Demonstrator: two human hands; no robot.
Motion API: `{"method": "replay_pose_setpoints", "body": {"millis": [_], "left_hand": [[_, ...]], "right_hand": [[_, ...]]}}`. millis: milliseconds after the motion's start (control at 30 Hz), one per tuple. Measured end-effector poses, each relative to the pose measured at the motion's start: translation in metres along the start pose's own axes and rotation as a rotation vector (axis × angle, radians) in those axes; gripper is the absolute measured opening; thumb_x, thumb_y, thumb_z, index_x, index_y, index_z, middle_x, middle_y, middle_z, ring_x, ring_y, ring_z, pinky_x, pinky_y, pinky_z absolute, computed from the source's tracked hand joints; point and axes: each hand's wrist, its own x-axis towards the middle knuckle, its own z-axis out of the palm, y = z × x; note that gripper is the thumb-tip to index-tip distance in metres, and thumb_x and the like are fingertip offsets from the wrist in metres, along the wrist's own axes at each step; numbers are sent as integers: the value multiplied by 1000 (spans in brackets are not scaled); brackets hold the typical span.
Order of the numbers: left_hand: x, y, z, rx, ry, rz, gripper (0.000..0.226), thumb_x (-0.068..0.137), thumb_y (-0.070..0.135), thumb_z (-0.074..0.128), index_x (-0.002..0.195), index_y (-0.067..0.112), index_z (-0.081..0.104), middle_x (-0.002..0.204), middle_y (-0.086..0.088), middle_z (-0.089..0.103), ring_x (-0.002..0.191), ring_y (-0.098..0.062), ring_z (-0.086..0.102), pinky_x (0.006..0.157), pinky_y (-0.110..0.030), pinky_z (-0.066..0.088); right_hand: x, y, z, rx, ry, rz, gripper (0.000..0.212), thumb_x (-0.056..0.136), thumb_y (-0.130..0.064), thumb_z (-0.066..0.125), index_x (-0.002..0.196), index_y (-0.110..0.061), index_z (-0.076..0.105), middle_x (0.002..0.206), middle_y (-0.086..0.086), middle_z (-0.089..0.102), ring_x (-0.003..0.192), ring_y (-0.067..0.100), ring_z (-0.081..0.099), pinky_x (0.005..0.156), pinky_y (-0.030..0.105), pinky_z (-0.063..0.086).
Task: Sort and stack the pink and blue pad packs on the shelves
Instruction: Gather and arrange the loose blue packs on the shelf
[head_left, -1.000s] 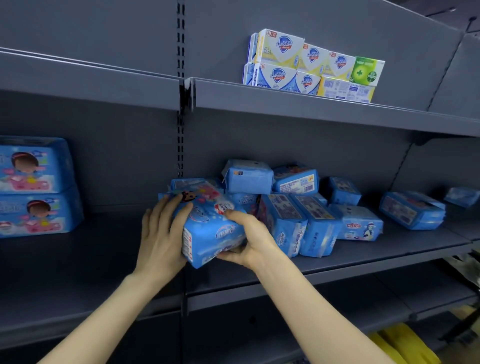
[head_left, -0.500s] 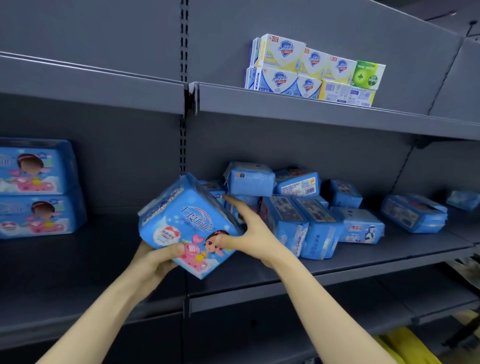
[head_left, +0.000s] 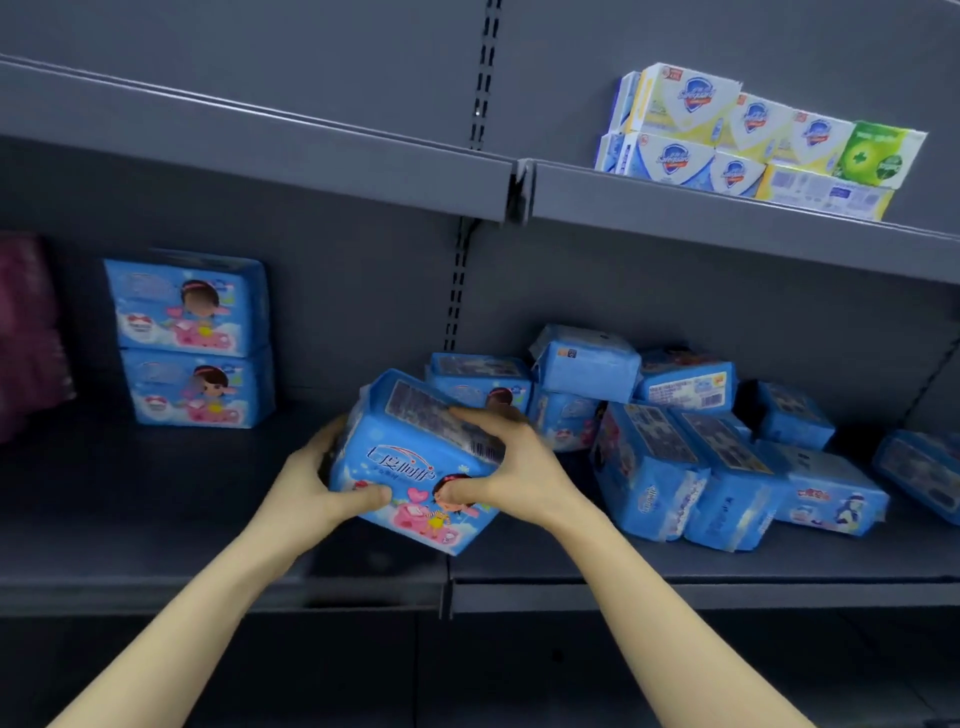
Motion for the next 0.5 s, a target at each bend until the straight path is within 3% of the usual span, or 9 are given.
{"method": "replay_pose_setpoints", "body": {"millis": [67,133,200,333,400,500], "left_hand": [[-3,-4,-12,17,73,9,78,48,19,76,122,20,51,101,10,68,86,5,65,66,-8,48],[-7,-5,-26,27,133,7,67,54,15,76,116,19,53,98,11,67,85,4,65,65,-8,48],[-13,-7,-43,56,170,-10,59,58,16,80,110,23,55,97,12,66,82,9,63,66,-9,49],[-24,-14,-85,158,171,-86,63,42,47,72,102,37,53,95,19,70,87,4,65,77,-20,48],[-26,-18,-106,211,184,-111,64,43,47,72,103,38,52,95,24,69,88,3,65,79,-22,48],[-26,-22,-135,281,226,-145,65,54,33,81,112,32,50,96,16,69,90,1,64,77,-19,47]], "right_hand": [[9,-11,12,-54,38,-26,74,63,-22,83,129,-29,52,134,-5,38,132,11,29,97,15,25],[18,-20,26,-66,37,-47,71,65,-24,82,130,-27,53,145,-4,30,137,10,19,99,15,19],[27,-29,41,-111,-2,-95,72,66,-25,82,131,-22,52,146,-3,33,136,10,23,98,13,20],[46,-44,74,-178,-82,-179,72,67,-29,81,132,-17,52,143,-1,41,132,16,34,104,18,26],[56,-52,89,-213,-147,-230,73,71,-30,79,136,-18,47,145,-2,37,132,16,29,100,14,21],[72,-66,111,-273,-239,-323,74,76,-28,75,140,-20,39,146,-4,31,132,14,23,92,8,14]]}}
